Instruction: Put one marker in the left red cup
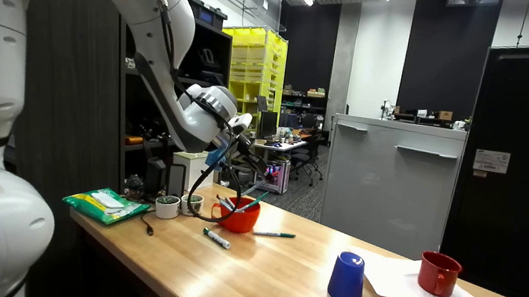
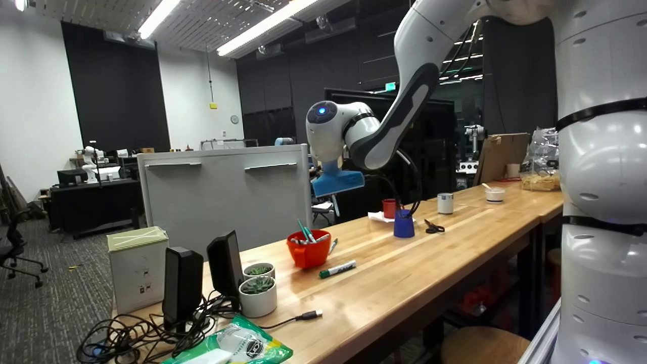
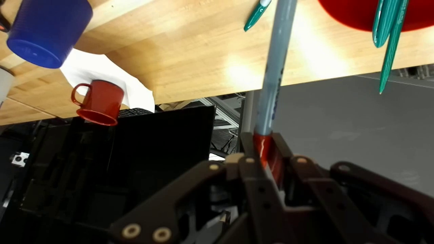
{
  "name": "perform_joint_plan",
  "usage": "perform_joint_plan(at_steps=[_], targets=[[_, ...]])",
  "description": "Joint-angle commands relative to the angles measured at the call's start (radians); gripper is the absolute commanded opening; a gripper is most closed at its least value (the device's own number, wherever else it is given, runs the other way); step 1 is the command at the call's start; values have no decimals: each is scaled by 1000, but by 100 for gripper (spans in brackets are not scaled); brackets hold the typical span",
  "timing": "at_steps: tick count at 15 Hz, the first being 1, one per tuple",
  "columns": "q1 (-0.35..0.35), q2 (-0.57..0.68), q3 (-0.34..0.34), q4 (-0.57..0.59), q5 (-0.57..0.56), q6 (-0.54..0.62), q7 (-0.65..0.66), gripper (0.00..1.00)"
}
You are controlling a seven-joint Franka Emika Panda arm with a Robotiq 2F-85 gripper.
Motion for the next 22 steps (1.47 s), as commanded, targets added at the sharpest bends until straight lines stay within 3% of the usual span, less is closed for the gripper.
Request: perform_joint_plan(at_steps=[1, 22], targets=[[-12, 47, 20, 31, -33, -15, 42, 4], [14, 329, 30, 283, -9, -15, 53, 4]])
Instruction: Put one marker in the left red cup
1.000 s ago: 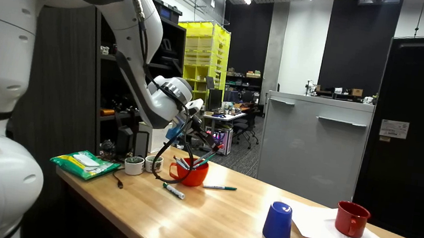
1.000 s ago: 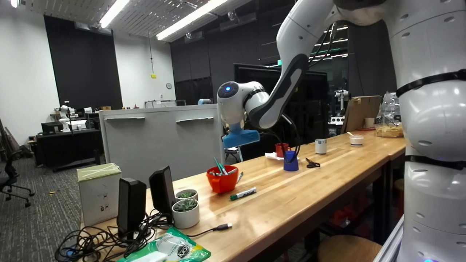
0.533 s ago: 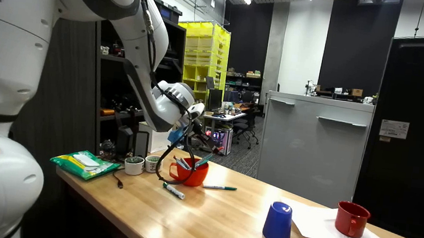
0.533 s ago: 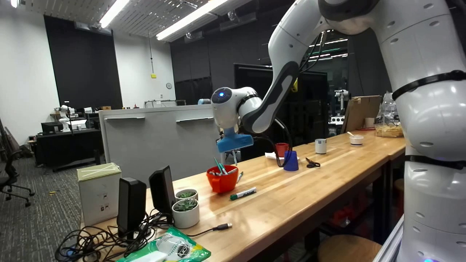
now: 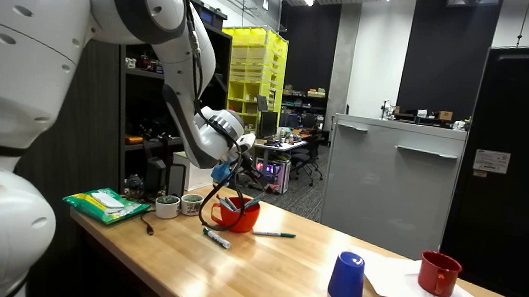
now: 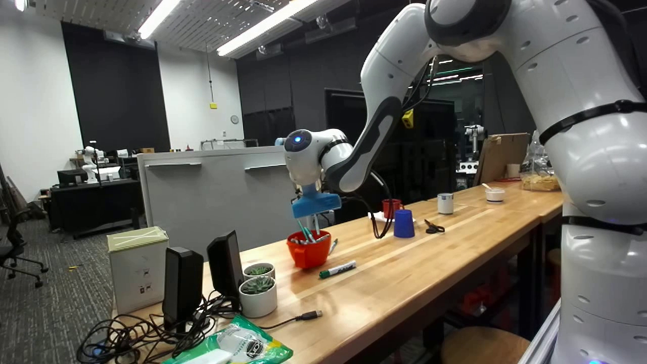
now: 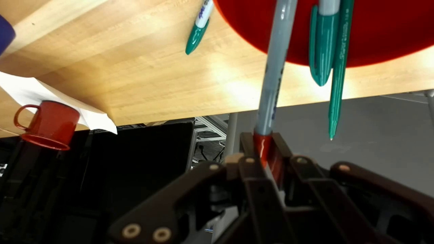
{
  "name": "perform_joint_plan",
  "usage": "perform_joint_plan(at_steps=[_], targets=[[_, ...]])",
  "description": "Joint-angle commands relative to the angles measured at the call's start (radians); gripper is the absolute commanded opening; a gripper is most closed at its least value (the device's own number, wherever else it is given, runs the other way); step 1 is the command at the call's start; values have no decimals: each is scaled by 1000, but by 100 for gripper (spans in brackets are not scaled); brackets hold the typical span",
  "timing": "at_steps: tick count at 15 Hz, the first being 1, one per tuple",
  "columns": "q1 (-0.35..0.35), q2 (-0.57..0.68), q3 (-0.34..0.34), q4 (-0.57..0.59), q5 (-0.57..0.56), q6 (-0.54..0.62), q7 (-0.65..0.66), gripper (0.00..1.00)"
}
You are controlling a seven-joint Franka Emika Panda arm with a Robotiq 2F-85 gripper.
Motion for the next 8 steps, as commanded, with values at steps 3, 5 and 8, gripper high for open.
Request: perform_joint_plan(at_steps=[3, 5, 8], targets=[[7, 74, 2, 65, 2, -15, 10, 4], [6, 89, 0, 76, 5, -15, 7, 4], [7, 102, 0, 85, 10, -16, 6, 4]])
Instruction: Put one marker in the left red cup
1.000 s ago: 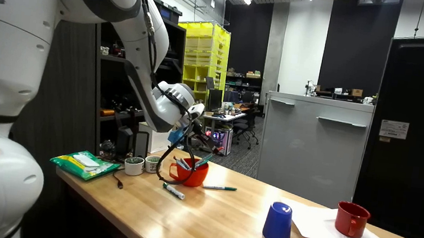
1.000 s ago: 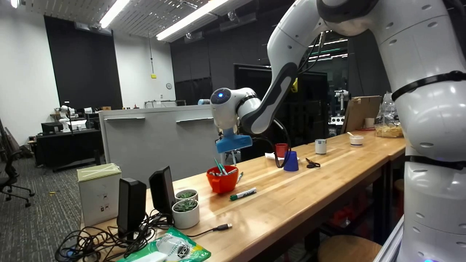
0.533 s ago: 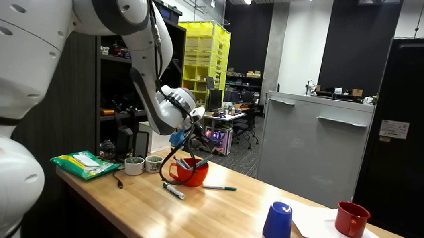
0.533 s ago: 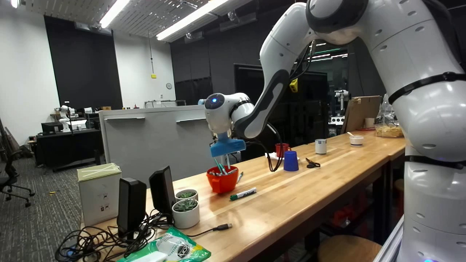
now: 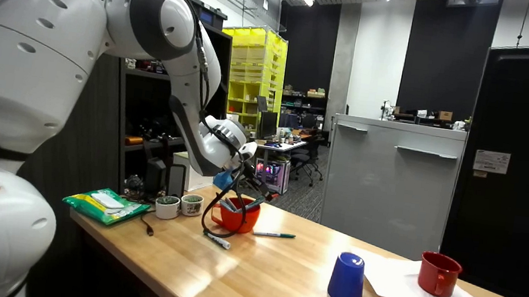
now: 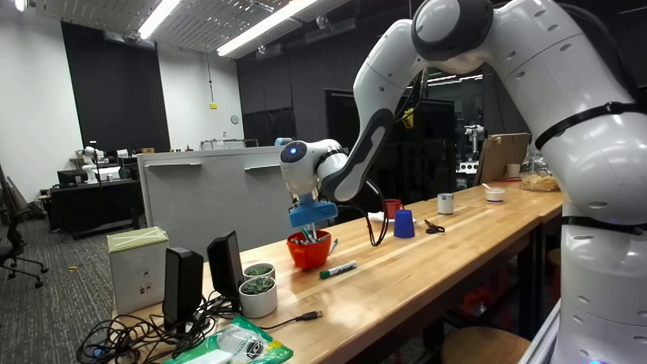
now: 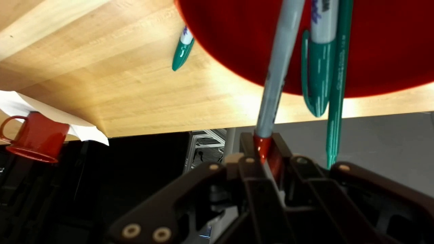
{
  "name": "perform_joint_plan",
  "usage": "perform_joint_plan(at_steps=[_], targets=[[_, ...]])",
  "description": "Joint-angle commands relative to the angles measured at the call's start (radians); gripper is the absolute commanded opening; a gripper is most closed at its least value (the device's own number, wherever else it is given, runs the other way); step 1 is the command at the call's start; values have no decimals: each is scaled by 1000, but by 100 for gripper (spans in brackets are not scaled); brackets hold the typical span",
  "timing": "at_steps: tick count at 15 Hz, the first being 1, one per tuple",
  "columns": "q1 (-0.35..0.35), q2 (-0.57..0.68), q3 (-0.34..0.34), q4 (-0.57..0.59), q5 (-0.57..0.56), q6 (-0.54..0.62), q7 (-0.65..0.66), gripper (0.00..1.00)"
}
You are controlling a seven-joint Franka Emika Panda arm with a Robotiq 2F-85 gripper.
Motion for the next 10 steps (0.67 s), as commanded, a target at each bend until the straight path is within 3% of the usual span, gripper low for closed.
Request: perform_joint_plan(at_steps=[1, 10], targets=[[8, 18, 0, 23, 8, -17, 7, 4], [21, -16, 1, -4, -11, -17, 27, 4]])
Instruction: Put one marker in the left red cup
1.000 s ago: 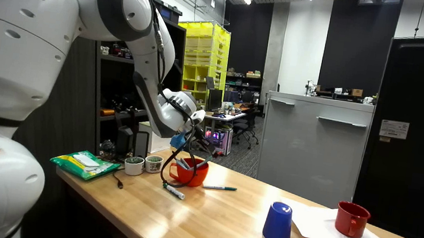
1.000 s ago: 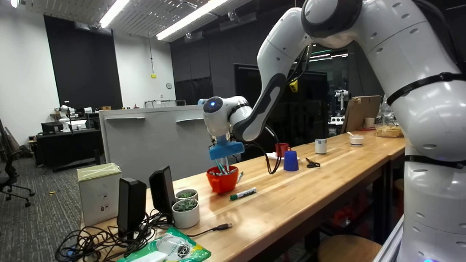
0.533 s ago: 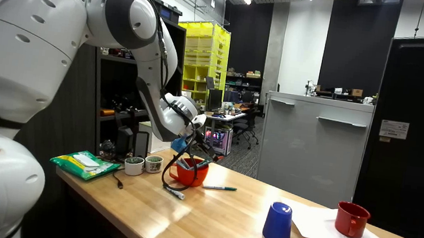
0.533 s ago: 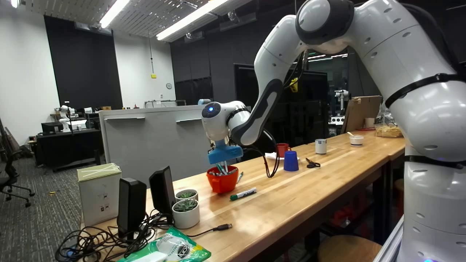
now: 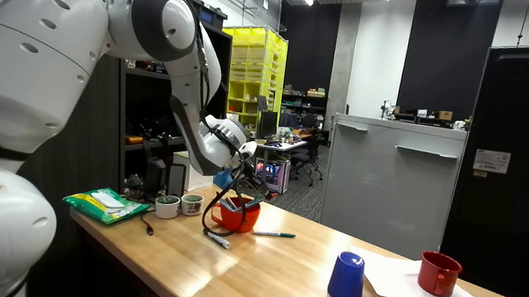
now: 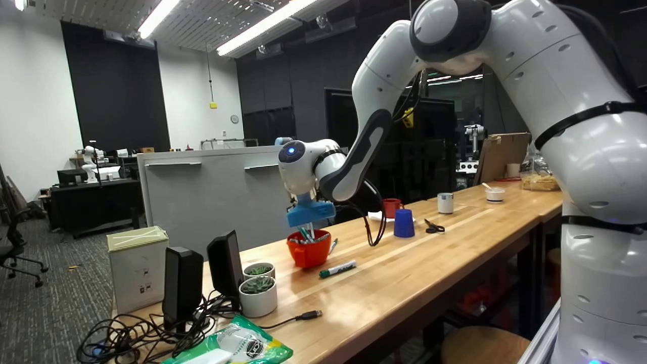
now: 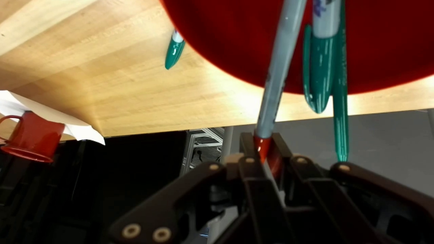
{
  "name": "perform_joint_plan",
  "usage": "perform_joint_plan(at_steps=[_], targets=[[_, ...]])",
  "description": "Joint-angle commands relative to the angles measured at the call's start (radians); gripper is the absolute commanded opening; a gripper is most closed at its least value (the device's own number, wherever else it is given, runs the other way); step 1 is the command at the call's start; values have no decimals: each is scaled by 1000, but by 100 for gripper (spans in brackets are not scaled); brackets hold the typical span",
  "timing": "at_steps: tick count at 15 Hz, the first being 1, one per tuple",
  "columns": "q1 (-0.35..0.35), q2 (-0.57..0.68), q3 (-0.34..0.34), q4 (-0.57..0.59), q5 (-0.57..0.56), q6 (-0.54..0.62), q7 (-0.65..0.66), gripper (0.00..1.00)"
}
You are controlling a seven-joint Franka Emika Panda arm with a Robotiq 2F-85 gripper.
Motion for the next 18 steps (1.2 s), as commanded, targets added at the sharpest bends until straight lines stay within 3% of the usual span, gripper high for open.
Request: perform_joint_plan(at_steps=[1, 15, 16, 17, 18], targets=[[20, -29, 0, -25, -16, -21, 27, 4], [49, -32, 5, -46, -21, -71, 32, 4], [49, -31, 6, -46, -21, -72, 34, 16], [49, -31, 6, -47, -19, -74, 34, 41], [48, -31, 6, -46, -18, -75, 34, 41]])
